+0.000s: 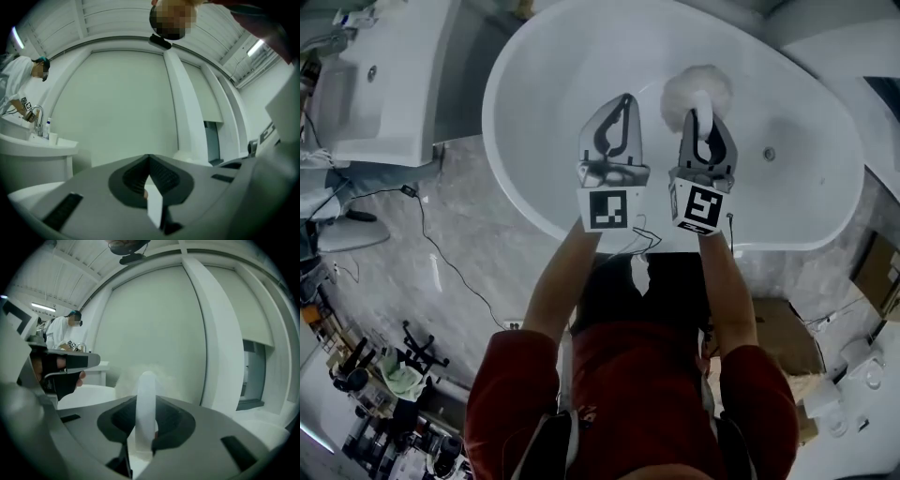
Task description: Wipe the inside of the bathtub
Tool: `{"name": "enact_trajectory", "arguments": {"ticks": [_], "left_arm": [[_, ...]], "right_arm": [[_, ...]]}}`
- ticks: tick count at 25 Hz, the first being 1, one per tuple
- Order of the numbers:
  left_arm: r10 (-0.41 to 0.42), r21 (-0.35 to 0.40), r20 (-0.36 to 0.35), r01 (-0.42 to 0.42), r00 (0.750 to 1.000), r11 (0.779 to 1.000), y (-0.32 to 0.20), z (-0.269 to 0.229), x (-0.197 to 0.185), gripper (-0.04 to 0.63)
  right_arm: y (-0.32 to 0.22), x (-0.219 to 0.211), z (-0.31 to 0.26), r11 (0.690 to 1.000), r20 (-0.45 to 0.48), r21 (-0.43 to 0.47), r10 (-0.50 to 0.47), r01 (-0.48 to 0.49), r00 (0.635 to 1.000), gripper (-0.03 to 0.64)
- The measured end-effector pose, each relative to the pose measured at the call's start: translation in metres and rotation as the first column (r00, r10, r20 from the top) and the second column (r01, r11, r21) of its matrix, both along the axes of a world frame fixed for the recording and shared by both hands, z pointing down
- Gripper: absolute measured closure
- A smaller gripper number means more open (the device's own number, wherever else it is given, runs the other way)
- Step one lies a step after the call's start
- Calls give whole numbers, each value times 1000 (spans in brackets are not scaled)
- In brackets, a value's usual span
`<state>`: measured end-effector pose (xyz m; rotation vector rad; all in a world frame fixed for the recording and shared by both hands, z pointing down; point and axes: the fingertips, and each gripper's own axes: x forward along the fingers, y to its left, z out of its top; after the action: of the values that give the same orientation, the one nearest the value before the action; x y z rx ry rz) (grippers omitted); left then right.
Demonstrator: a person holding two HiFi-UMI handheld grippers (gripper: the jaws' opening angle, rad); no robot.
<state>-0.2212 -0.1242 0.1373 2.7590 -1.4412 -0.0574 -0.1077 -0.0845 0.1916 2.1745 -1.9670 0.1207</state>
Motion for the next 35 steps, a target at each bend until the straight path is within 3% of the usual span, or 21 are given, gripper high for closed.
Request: {"name": "enact_trajectory", "arguments": {"ticks": [10, 20, 30, 35], "left_arm": [[-69, -88, 2, 69, 998, 994, -74, 188, -33, 578], [-124, -143, 36, 128, 992, 981, -112, 379, 20, 580], [-102, -191, 34, 107, 994, 976, -131, 468, 29, 580], [-79, -210, 48, 87, 996, 974, -107, 512, 66, 580]], "right_arm": [[-88, -25, 230, 993, 5, -114, -26, 27, 1000, 523], [-143, 18, 439, 985, 19, -156, -69, 71, 997, 523], [-207, 20, 564, 977, 28, -204, -51, 56, 998, 523], [-191, 53, 605, 979, 36, -188, -69, 75, 997, 532]]}}
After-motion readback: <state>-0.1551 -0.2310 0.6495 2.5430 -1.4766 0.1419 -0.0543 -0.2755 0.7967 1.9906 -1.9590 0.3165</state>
